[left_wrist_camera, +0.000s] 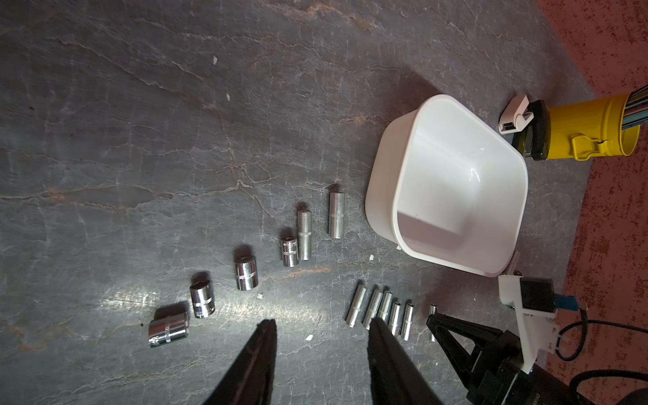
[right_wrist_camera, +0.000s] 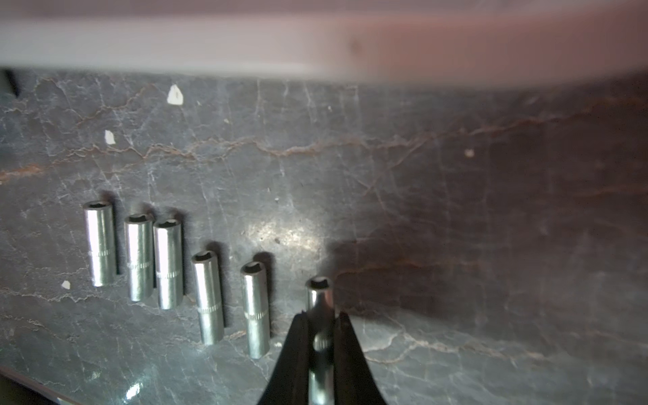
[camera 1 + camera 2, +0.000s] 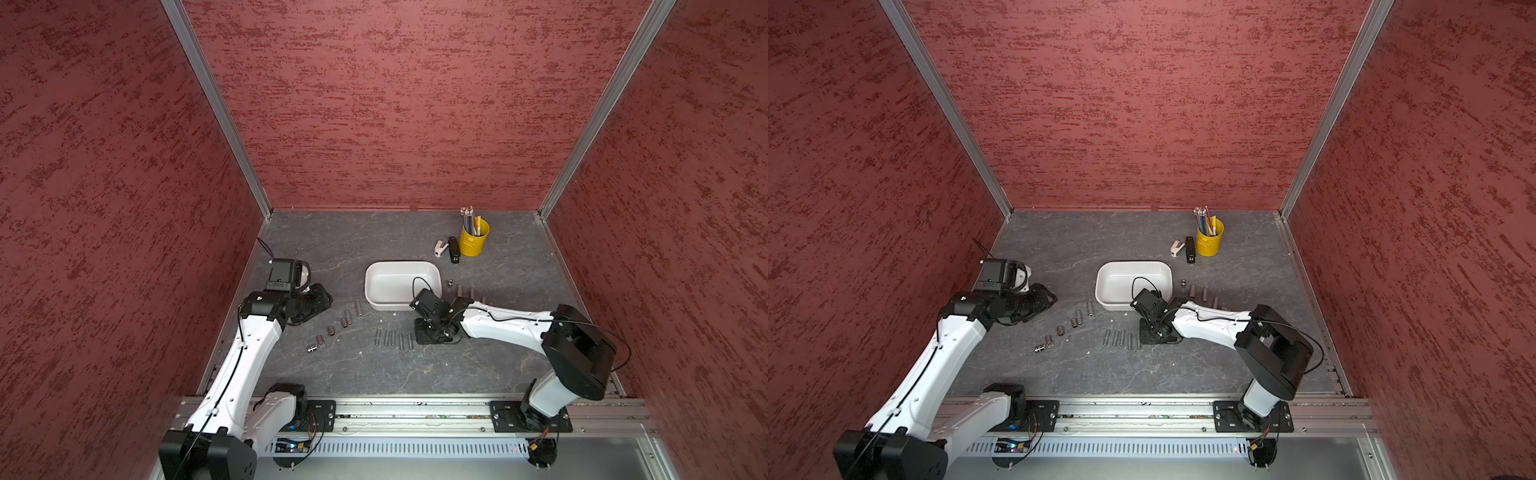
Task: Take out the socket from the storage box
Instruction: Place the socket head at the center of the board.
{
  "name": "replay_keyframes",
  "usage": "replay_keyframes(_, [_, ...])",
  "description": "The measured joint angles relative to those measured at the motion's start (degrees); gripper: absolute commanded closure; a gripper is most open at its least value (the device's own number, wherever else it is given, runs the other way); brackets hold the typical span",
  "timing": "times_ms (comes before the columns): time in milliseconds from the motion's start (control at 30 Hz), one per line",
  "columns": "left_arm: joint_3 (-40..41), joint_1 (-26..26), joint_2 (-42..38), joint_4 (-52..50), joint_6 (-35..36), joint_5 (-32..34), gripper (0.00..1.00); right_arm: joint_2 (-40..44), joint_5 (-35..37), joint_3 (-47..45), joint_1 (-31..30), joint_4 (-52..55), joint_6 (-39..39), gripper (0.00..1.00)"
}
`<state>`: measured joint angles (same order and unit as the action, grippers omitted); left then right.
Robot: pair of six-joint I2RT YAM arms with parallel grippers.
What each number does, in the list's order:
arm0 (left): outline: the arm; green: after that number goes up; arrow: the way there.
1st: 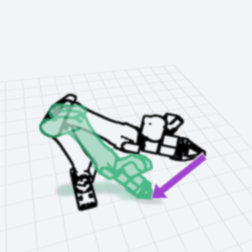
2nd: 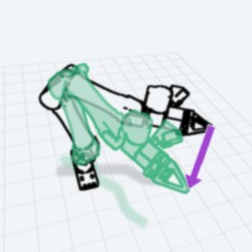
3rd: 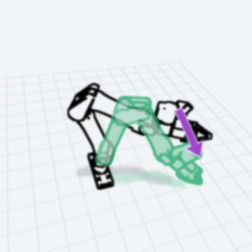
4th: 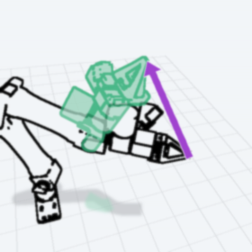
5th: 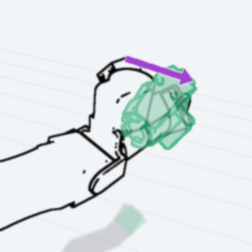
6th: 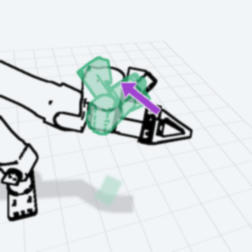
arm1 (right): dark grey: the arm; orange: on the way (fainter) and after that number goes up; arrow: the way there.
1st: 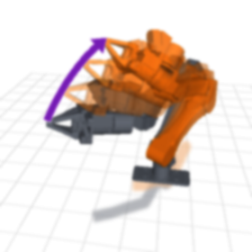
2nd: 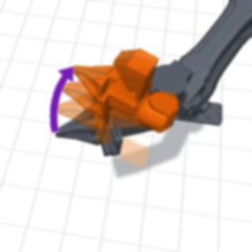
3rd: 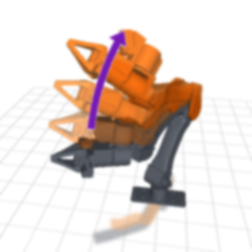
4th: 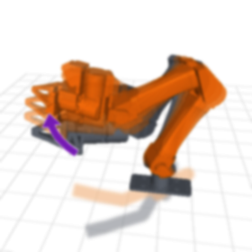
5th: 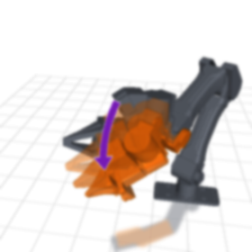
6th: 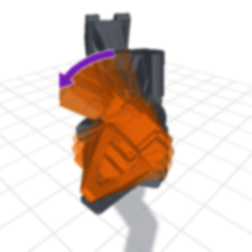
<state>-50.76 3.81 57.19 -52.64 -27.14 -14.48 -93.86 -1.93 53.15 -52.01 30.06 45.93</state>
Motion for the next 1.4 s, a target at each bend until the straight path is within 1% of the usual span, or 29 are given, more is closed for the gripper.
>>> replay_keyframes(100, [0.0, 0.0, 0.0, 0.0, 0.0, 0.0, 0.54, -0.44, 0.04, -0.7, -0.31, -0.57, 0.94, 0.9])
replay_keyframes(167, [0.0, 0.0, 0.0, 0.0, 0.0, 0.0, 0.54, -0.92, 0.09, -0.85, -0.74, -0.72, 1.46, 0.89])
replay_keyframes(333, [0.0, 0.0, 0.02, 0.0, 0.0, 0.0, 0.54, -1.53, 0.09, -0.85, -1.38, -1.81, 2.19, 0.81])
replay_keyframes(433, [0.0, 0.0, 0.02, 0.0, -0.02, 0.48, 0.54, -1.55, 0.09, -0.85, -1.46, -1.97, 2.51, 0.77])
replay_keyframes(833, [0.0, 0.0, 0.13, 0.0, -0.02, 0.9, 0.52, -1.55, 0.11, -0.7, -1.57, -2.21, 2.73, 0.7])
replay_keyframes(1033, [0.0, 0.0, 0.13, -0.02, -0.02, 1.07, 0.51, -1.38, 0.61, -0.07, -1.57, -0.09, 2.67, 0.63])
replay_keyframes(1200, [0.0, 0.02, 0.13, -0.02, -0.04, 1.33, 0.5, 0.98, 1.81, 1.22, -1.57, 3.28, 2.05, 0.58])
replay_keyframes(1400, [0.0, 0.0, -0.04, 0.0, -0.11, 1.79, 0.47, 7.17, 4.79, 5.03, -1.49, 6.56, -0.76, 0.54])
